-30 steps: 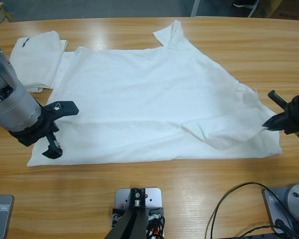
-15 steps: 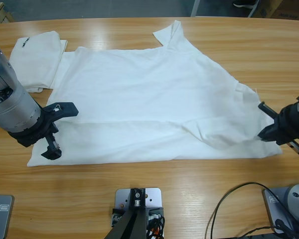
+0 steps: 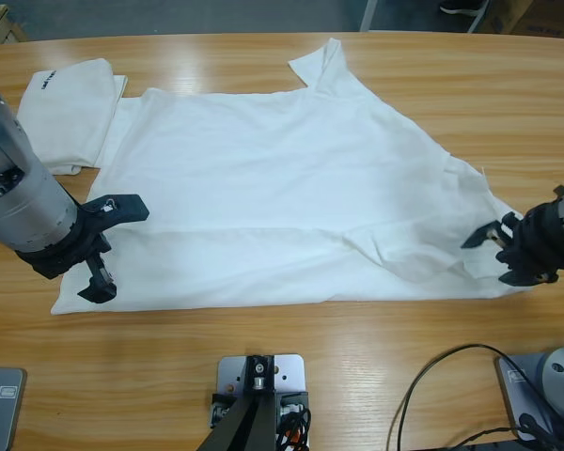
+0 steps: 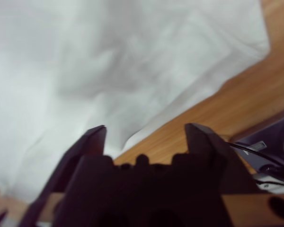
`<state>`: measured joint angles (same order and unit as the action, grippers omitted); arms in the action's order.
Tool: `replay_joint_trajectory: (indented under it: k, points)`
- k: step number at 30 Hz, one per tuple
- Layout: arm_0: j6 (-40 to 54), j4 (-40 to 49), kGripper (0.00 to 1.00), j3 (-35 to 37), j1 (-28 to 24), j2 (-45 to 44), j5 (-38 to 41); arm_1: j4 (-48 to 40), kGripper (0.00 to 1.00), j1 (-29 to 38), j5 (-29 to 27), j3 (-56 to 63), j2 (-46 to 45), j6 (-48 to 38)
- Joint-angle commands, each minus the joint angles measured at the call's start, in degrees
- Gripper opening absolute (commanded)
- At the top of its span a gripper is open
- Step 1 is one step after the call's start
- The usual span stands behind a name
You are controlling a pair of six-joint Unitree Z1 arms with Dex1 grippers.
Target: Fold clothes
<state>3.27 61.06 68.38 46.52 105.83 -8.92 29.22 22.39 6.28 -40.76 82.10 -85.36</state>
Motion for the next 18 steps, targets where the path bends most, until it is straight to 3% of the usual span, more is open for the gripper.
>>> replay_joint_trajectory:
  k: [1, 3, 5, 6, 11, 18]
  points:
    - [-18.1, 0.4, 1.0, 0.7, 0.5, -9.5, 3.9, 0.1, 0.964, 24.0, -8.5, -0.4, -7.8, 19.5]
    - [-21.7, 0.3, 1.0, -0.2, 0.5, -10.4, 5.6, -0.6, 0.923, 26.6, -10.0, 2.0, -9.2, 20.8]
    - [-23.2, 0.3, 1.0, -0.1, 0.5, -10.2, 6.8, -3.7, 0.782, 26.7, -10.4, 5.0, -10.9, 21.1]
    - [-23.5, 0.3, 1.0, 0.1, 0.5, -10.1, 7.1, -5.2, 0.768, 26.7, -10.5, 6.1, -11.4, 20.9]
    - [-23.8, 0.4, 1.0, 0.2, 0.5, -9.9, 7.7, -14.6, 0.729, 26.7, -10.6, 11.7, -10.7, 17.9]
    - [-24.1, 0.4, 1.0, -1.1, 0.5, -10.2, 7.9, -26.5, 0.729, 26.7, -10.2, 16.1, -3.0, 15.8]
